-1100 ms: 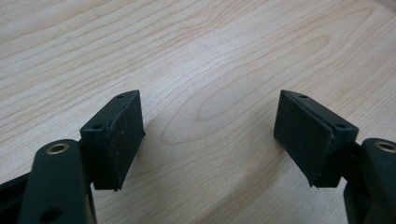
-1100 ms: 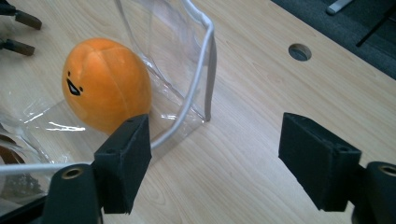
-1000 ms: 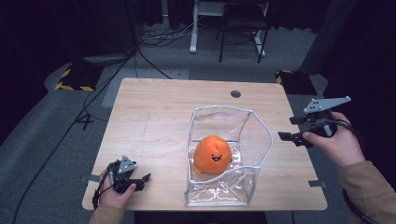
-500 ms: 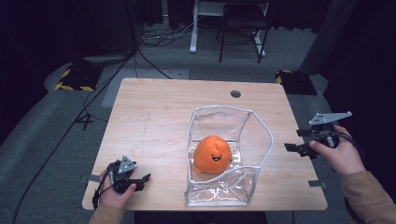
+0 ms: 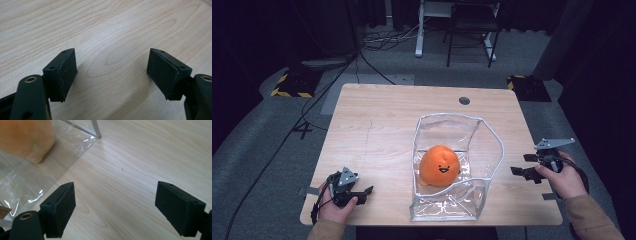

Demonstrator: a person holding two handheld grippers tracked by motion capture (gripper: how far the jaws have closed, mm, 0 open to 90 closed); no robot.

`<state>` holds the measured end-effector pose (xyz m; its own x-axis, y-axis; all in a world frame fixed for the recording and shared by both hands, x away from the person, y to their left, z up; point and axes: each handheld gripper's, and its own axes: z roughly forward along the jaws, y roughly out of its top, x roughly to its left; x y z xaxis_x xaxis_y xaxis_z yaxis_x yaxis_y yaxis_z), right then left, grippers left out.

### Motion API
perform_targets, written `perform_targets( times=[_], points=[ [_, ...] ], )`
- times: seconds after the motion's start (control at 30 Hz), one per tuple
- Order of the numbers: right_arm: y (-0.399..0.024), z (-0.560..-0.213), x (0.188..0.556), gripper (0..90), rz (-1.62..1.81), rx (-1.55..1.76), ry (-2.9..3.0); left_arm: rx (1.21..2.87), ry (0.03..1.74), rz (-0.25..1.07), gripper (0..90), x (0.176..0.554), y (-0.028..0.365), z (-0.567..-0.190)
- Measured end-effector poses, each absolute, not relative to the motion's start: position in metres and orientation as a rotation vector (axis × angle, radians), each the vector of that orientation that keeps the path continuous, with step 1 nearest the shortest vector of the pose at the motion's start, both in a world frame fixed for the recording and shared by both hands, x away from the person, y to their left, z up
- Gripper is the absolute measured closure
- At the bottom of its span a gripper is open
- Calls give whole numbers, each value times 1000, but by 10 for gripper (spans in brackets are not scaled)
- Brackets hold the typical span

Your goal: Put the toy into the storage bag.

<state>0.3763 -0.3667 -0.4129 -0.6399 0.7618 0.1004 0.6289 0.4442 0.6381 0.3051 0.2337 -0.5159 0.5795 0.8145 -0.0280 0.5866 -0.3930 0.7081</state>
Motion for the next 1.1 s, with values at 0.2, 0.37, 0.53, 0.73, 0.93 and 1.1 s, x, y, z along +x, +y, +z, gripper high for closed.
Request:
perform_targets(
  times=[0.2, 0.37, 0.53, 0.73, 0.93, 1.1],
  points=[
    [-368, -437, 372, 173, 975, 1251, 2492, 2123, 1111, 426, 245, 305, 234, -516],
    [-369, -455, 368, 173, 992, 1265, 2475, 2123, 1110, 426, 245, 305, 234, -516],
    [-369, -471, 363, 173, 1006, 1275, 2456, 2123, 1111, 426, 245, 305, 234, -516],
    [-368, -489, 356, 175, 1011, 1295, 2449, 2123, 1111, 426, 246, 305, 234, -516],
    [-364, -498, 349, 170, 1022, 1262, 2397, 2123, 1111, 426, 245, 305, 234, -516],
    [-360, -504, 345, 152, 1008, 1222, 2338, 2123, 1111, 426, 246, 305, 234, -516]
  ],
)
